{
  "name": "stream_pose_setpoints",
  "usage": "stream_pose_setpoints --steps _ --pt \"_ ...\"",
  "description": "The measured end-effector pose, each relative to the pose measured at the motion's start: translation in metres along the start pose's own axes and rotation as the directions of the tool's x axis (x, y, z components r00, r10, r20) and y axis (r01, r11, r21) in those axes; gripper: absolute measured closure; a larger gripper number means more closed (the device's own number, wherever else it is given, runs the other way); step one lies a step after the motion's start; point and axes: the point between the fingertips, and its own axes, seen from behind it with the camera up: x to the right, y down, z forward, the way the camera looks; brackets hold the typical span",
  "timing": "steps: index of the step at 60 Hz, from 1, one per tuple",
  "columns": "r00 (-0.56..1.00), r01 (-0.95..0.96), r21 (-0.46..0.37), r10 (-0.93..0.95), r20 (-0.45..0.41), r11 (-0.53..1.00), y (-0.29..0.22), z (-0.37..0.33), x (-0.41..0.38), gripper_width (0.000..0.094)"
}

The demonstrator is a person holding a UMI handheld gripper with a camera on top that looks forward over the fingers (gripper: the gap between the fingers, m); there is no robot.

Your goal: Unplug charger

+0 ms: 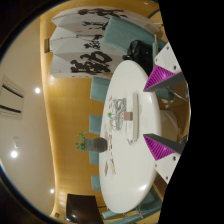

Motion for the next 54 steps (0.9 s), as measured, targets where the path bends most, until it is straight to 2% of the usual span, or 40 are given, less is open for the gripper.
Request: stream_pose_setpoints --steps 9,17,30,42,45,48,54 --pt "1.000 -0.015 -0.040 0.016 0.012 0.999 0.012 0.019 0.000 0.0063" --pt "1.000 -0.018 -0.074 0.019 0.019 0.997 0.000 0.043 0.006 0.0062" --pt "0.998 -0.027 -0.094 0.032 0.050 0.995 -0.003 0.130 -0.018 0.0062" --pt "0.998 -0.040 -0.134 0.046 0.043 0.990 -0.010 0.198 -0.019 0.0065" --pt "0.998 -0.046 -0.139 0.053 0.045 0.989 -0.010 0.211 -0.020 0.0097" --pt "0.997 -0.058 -0.153 0.067 0.048 0.986 -0.007 0.222 -0.022 0.0171" --pt "0.995 -0.077 -0.171 0.087 0.052 0.982 -0.002 0.236 -0.026 0.0424"
